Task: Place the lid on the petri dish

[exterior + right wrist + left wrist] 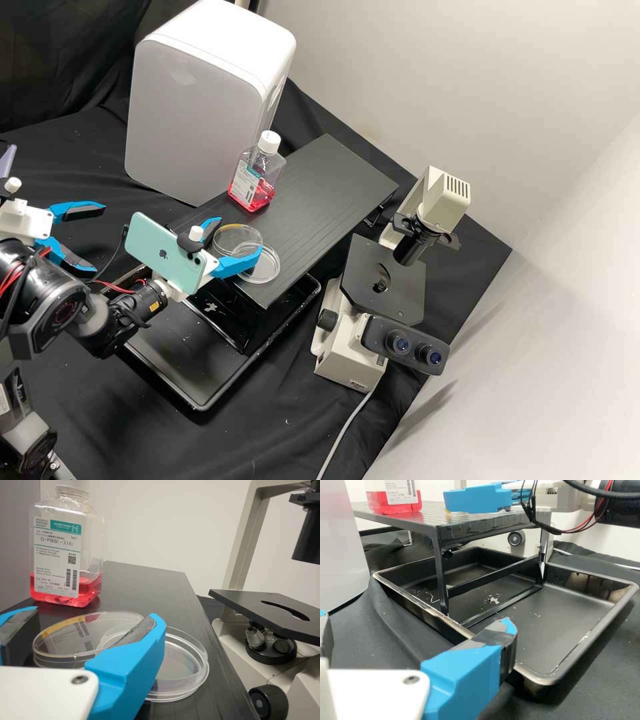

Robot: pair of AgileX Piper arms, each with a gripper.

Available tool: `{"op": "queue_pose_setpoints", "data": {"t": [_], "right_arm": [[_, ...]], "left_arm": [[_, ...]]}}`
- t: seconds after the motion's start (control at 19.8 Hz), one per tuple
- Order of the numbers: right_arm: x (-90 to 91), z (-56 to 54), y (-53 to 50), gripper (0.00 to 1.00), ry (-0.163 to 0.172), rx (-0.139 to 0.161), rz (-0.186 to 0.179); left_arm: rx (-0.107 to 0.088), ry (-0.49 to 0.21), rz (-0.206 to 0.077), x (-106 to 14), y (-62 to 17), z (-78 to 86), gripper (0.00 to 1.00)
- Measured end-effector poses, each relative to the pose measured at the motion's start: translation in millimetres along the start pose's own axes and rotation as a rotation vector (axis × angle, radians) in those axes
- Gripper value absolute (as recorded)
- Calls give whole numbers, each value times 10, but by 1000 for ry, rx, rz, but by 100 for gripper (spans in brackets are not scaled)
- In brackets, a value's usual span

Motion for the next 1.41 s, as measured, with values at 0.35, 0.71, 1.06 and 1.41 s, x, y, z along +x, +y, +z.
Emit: {"op": "queue_pose_setpoints", "data": {"t": [0.35,0.71,1.06,1.41], "right_arm": [[-4,-4,41,0,11,11,10],[-164,42,290,0,-15,74,92],[-275,55,410,0,1,103,131],[-295,148,291,0,-44,100,77]], "left_arm": [[2,-3,-12,5,-27,10,100],[-3,6,-10,3,-29,14,100],[-2,7,-17,7,-45,13,100],[-2,7,-17,7,-45,13,100]]}}
